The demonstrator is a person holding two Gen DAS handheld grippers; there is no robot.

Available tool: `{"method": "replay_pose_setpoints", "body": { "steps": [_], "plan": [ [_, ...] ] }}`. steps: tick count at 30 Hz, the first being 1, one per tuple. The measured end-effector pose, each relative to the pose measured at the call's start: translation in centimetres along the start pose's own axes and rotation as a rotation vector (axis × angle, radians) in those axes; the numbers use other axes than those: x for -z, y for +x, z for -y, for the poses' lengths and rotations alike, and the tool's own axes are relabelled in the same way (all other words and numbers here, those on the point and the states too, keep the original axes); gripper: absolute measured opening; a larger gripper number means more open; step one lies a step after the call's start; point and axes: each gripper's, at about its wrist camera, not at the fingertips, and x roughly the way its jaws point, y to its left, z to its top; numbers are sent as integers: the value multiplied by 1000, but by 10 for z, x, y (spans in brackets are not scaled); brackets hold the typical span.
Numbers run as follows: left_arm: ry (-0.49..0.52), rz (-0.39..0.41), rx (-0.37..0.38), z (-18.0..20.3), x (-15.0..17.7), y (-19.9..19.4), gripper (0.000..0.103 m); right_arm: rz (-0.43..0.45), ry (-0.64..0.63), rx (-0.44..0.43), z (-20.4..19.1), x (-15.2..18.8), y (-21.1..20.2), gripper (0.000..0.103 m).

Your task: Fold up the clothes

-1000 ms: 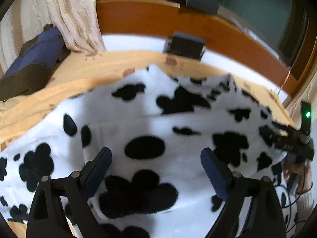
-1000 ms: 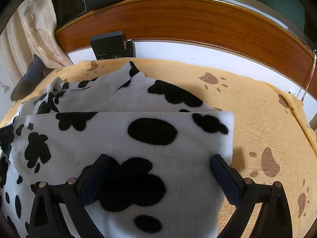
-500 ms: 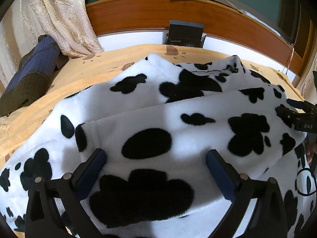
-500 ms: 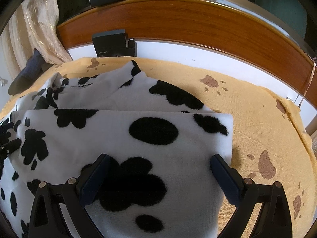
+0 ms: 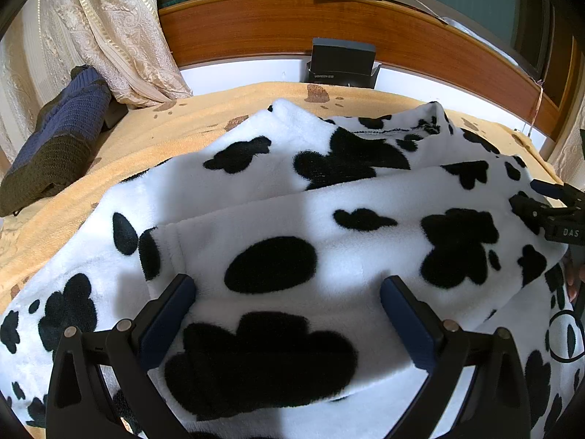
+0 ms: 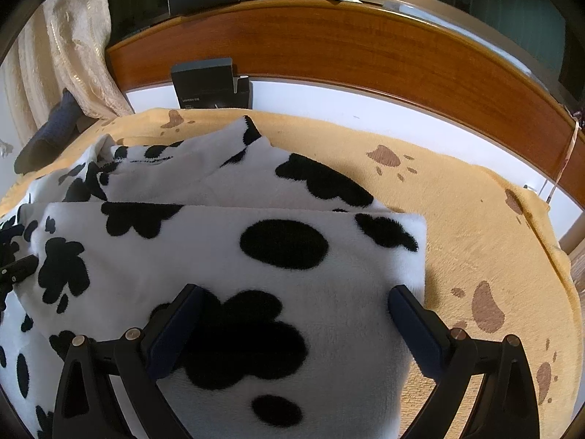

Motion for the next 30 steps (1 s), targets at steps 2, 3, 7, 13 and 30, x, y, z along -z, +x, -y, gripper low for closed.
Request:
{"method": "replay_pose_setpoints", "body": {
  "steps": [2, 3, 7, 13, 30],
  "plan": [
    [1, 0, -1, 0, 0, 0, 102, -1, -2, 1, 0, 0, 0, 102],
    [1, -1, -2, 0, 0, 0, 102, -2, -1, 0, 0, 0, 0, 102],
    [1, -2, -3, 0, 0, 0, 102, -12, 9, -18, 2, 1, 3, 102],
    [-199, 46, 113, -11, -2, -38, 102, 15, 50, -42, 9, 3, -2, 102],
    [-123, -6, -100, 4, 15, -8, 102, -49, -124, -146, -24, 1, 0, 103]
  ]
}}
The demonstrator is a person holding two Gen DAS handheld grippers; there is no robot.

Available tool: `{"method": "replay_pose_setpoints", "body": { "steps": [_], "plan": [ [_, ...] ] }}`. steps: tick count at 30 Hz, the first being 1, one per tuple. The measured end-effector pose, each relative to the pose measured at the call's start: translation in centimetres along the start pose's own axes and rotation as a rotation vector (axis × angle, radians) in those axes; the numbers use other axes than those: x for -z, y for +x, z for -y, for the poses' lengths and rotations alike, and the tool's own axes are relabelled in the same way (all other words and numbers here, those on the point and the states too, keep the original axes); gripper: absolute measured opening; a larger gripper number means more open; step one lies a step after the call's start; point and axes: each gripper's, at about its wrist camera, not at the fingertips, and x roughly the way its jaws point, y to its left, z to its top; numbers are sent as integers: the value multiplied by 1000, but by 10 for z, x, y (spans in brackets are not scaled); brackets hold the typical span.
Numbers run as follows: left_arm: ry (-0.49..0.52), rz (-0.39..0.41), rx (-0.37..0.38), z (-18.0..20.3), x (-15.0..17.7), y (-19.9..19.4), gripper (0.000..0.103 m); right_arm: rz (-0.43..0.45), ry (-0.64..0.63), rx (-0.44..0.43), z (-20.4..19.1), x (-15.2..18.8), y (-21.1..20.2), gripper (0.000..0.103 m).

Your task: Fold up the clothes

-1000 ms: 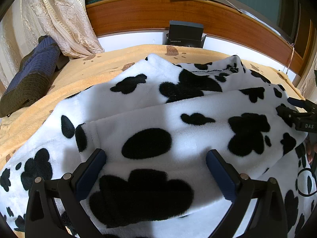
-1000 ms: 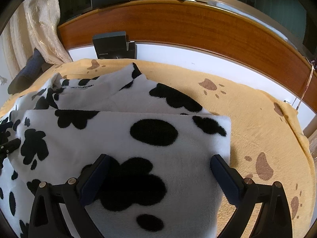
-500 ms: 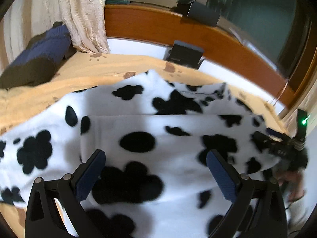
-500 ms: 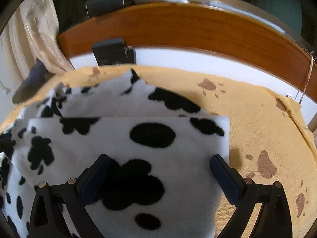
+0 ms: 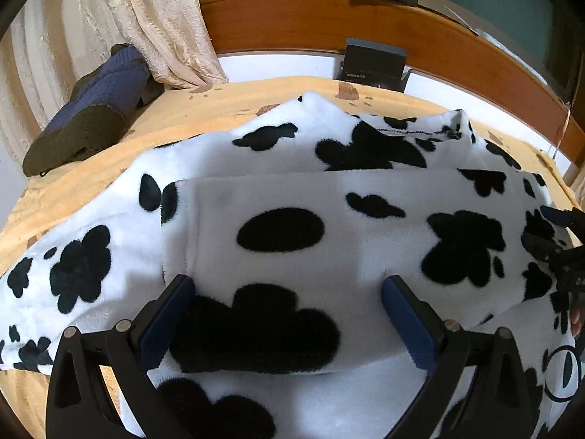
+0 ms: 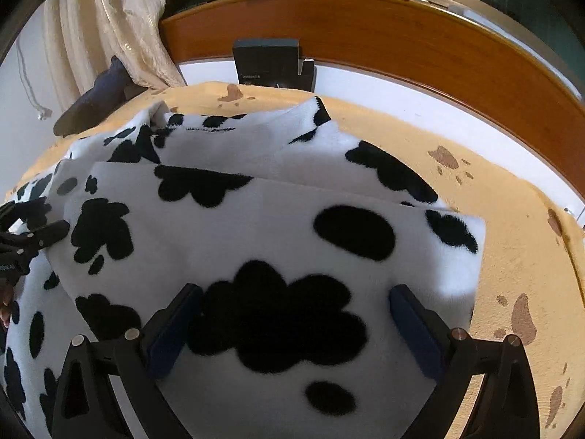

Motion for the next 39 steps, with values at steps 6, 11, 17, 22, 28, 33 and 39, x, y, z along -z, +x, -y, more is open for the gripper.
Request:
{"method": "replay_pose_setpoints", "body": {
  "steps": [6, 11, 17, 22, 28, 33, 39],
  "plan": [
    [-199, 11, 187, -27, 2, -30, 103, 3, 9, -4, 1, -3, 3, 103],
    [-407, 30, 300, -66, 16, -51, 103, -3, -2, 13, -2, 0, 7, 103],
    [-355, 67, 252, -61, 35, -35, 103, -18, -6, 19, -2, 8, 4, 103],
    [-333, 75, 236, -59, 34, -35, 103, -137, 171, 50, -3, -8, -14, 103],
    [-445, 114, 367, -81, 41, -36, 103, -33, 164, -130, -57, 3, -14, 103],
    [-434, 103, 360, -78, 41, -36, 103, -6, 13, 5, -89, 14, 1, 103],
    [-548, 63, 439, -102, 46, -43, 103, -43, 52, 23, -94, 5, 5, 103]
  ]
}}
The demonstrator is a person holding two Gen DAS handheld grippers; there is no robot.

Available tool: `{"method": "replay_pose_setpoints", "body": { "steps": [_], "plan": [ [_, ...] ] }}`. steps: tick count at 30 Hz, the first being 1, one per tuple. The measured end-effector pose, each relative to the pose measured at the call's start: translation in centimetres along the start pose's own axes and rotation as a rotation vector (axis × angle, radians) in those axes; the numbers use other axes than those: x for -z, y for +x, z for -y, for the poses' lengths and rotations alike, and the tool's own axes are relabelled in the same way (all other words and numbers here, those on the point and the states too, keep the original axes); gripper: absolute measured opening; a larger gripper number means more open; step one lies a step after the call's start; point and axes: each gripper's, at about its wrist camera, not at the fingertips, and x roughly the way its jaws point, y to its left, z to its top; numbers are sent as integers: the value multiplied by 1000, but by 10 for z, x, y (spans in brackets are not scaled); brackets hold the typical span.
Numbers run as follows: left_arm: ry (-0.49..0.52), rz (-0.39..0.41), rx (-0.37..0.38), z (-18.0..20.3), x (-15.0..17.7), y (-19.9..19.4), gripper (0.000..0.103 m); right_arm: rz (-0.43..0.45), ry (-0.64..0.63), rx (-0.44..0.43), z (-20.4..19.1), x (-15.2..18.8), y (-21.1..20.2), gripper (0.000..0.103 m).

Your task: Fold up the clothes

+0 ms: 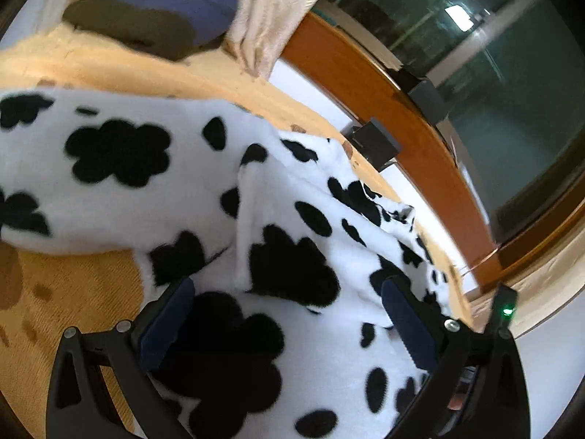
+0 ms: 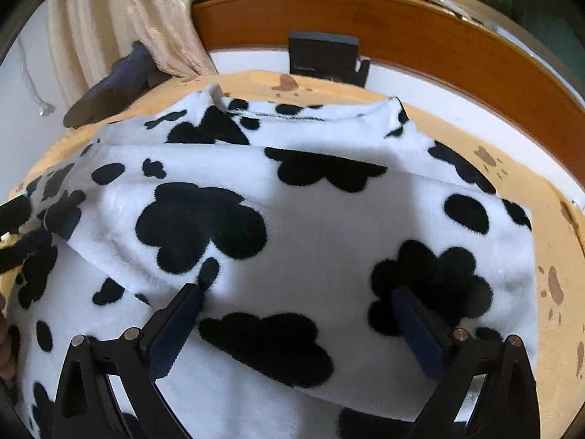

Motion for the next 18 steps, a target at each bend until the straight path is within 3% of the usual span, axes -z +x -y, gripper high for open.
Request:
{"method": "replay_pose_setpoints", "body": {
  "steps": [2, 4, 7, 11, 14, 18],
  "plan": [
    [-17, -12, 21, -4, -3, -7, 103, -49, 63, 25, -2, -9, 1, 103],
    [-33, 28, 26, -15, -3, -26, 103, -65, 132, 38, -5, -9, -7, 103],
    [-66, 111, 16, -35, -4, -59, 103, 8, 140, -66, -34, -21, -22, 103],
    [-127, 233, -15, -69, 14, -106, 103, 123, -54, -198, -112, -37, -39, 103],
    [-163, 324, -72, -95, 32, -142, 103, 170, -273, -314, -193, -44, -42, 103],
    [-217, 396, -148, -130, 39, -181, 103, 172, -444, -516, -281, -39, -44, 103]
  ]
}}
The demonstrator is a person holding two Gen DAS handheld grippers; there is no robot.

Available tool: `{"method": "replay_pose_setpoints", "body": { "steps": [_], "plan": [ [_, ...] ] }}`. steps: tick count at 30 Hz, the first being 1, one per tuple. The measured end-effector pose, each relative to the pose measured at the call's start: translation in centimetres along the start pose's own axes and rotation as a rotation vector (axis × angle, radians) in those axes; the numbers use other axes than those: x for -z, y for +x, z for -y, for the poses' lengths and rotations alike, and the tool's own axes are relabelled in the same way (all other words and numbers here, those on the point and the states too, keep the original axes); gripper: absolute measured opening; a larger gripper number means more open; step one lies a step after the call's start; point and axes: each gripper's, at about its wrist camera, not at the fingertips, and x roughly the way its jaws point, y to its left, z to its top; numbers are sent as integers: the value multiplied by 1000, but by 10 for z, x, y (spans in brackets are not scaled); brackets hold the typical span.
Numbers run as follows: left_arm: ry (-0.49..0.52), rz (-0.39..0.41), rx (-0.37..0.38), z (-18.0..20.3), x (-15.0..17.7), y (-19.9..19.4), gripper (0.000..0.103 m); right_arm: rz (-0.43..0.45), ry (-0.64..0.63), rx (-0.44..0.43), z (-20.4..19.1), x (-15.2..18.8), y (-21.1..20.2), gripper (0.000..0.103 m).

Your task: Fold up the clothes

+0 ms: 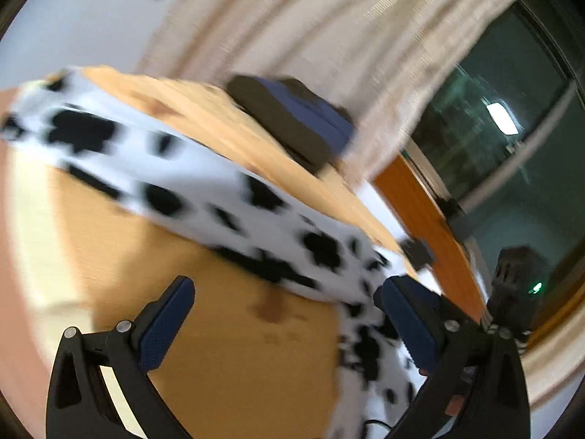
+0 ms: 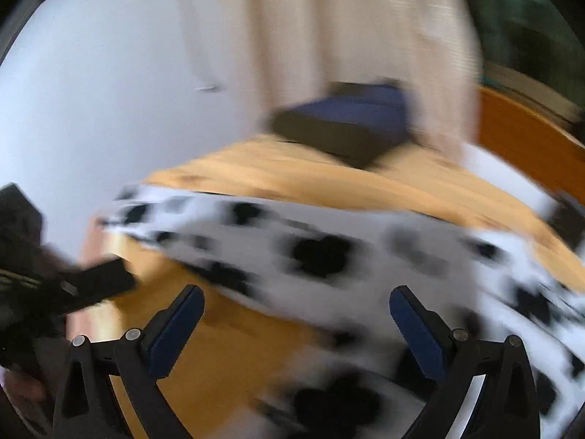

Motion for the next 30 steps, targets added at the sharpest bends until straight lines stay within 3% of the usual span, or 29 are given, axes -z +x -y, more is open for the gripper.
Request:
{"method": "replay_pose_setpoints", "body": {
  "steps": [2, 9, 11, 16, 20, 26, 30],
  "plan": [
    [-52, 52, -40, -26, -11, -21, 103, -6, -49, -107, -35, -16, 24, 103],
    [-143, 219, -166, -101, -34, -95, 103, -25, -226, -237, -132, -39, 72, 103],
    [-173, 268, -220, -120, -36, -115, 103, -29, -290, -242, -157, -41, 83, 103],
    [-257, 312, -275, -159, -33, -141, 103, -55, -457, -235, -218, -39, 112, 103],
    [-300, 321, -284, -174, -29, -147, 103, -61, -544, -235, -251, -35, 126, 103],
    [-314, 326, -287, -180, -28, -150, 103, -98, -591, -155, -274, -38, 156, 102],
    [-325, 320, -286, -185, -28, -152, 103, -132, -559, -126, -277, -42, 174, 85]
  ]
}}
